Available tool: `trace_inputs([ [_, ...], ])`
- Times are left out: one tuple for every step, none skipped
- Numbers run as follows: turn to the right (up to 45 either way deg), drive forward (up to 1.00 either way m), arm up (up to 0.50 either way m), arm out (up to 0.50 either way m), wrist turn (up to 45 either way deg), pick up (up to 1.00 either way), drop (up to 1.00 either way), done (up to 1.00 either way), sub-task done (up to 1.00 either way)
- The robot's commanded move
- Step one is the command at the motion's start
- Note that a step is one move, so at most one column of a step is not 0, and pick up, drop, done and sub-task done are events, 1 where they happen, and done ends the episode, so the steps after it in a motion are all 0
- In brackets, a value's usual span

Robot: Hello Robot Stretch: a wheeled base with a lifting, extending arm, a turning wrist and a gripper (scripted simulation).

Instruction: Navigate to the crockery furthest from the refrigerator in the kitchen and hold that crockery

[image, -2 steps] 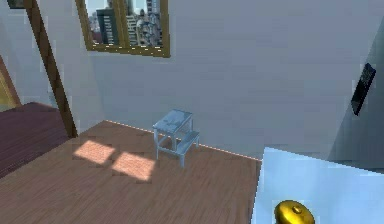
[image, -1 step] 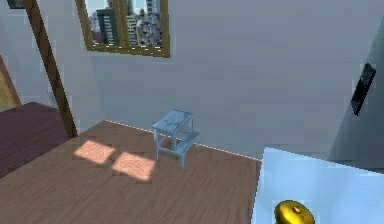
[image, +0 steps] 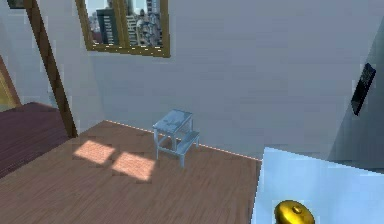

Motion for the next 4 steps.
trace_inputs([
  [0.0,0.0,0.0,0.0,45.0,0.0,0.0,0.0,0.0],
  [0.0,0.0,0.0,0.0,24.0,0.0,0.0,0.0,0.0],
  [0.0,0.0,0.0,0.0,0.0,1.0,0.0,0.0,0.0],
  [0.0,0.0,0.0,0.0,0.0,0.0,0.0,1.0,0.0],
])
